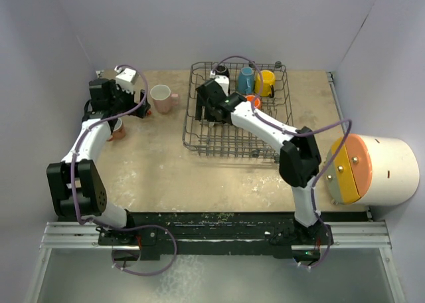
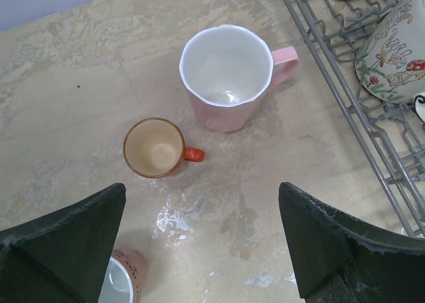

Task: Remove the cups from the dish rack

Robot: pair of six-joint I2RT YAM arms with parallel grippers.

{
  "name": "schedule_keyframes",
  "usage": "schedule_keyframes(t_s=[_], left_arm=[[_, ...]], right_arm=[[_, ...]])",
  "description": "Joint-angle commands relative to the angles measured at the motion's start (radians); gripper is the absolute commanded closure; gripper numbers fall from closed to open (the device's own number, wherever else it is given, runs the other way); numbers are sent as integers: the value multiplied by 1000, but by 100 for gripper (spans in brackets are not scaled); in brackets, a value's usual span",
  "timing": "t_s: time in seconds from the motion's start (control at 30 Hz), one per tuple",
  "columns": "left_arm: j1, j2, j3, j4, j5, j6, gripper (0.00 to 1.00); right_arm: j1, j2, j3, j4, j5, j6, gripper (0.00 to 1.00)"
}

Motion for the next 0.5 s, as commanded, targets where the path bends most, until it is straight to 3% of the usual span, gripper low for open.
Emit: schedule_keyframes(t_s=[0.0, 0.3, 0.47], left_arm=[[5, -88, 6, -19, 1, 12, 1], [5, -120, 44, -149, -13, 10, 1], [6, -134, 65, -211, -31, 18, 1]], right_arm=[[0, 99, 144, -94, 137, -29, 14], [-6, 219, 236, -83, 152, -34, 27], [-9, 253, 259, -88, 161, -38, 45]])
